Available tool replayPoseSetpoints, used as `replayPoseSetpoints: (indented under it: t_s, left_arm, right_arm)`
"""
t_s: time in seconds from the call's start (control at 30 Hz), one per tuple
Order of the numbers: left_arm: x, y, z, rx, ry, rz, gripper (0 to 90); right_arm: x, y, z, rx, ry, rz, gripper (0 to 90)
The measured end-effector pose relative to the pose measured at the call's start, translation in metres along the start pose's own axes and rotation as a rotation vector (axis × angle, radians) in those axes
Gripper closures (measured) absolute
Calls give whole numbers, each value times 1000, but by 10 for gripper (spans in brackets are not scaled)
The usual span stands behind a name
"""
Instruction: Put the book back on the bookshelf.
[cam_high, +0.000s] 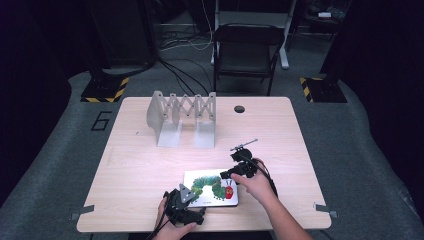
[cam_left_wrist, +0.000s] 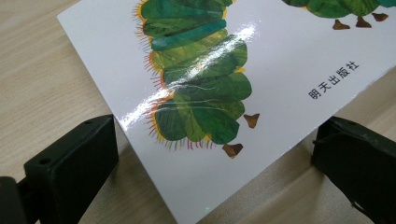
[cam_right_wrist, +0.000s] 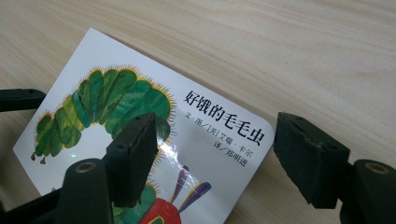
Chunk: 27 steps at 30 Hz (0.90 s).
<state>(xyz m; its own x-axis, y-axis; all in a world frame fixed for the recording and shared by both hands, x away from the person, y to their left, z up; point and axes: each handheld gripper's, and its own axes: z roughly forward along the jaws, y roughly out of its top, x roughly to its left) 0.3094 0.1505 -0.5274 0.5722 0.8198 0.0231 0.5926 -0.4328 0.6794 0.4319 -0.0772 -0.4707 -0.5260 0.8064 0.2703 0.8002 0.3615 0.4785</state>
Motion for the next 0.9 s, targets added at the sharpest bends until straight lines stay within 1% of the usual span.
replayPoseSetpoints:
  t_s: [0.1,0.13,0.2,0.23,0.27,0.33,0.37,0.4,0.43,0.47,0.5,0.53,0.67,0.7,0.73,0.9]
  left_arm:
    - [-1,1,0,6,5,-7,0]
    - [-2,0,1,1,8,-11,0]
    - [-2,1,1,2,11,-15,0]
    - [-2,1,1,0,14,-19,0]
    - [-3,0,1,-5,12,-31,0]
    - [-2,0,1,-6,17,-19,0]
    - [-2,0,1,-7,18,-20,0]
    - [-3,0,1,-6,14,-29,0]
    - [-3,0,1,-4,13,-30,0]
    - [-2,1,1,3,15,-25,0]
    - [-3,1,1,0,16,-31,0]
    - [-2,2,1,4,16,-31,0]
    - [-2,2,1,4,16,-37,0]
    - [-2,2,1,4,16,-38,0]
    - [-3,2,1,-1,18,-50,0]
    - [-3,1,0,0,17,-53,0]
  right_arm:
    - [0,0,-1,-1,1,1,302]
    - [1,0,-1,0,2,11,302]
    - [1,0,-1,0,2,13,303]
    - [1,0,-1,0,2,11,303]
    - [0,0,-1,-5,1,1,305]
    - [1,1,-3,-7,4,6,307]
    - [1,1,-3,-8,6,9,307]
    - [0,1,-4,-8,8,4,308]
    - [0,1,-5,-13,8,2,308]
    - [1,1,-5,-16,7,11,308]
    - [1,1,-5,-18,8,12,308]
    - [0,1,-6,-16,9,-5,308]
    - [3,2,-8,-16,6,4,308]
    - [3,2,-8,-17,6,-1,308]
    - [3,2,-9,-16,7,1,308]
    - [4,3,-10,-22,10,6,308]
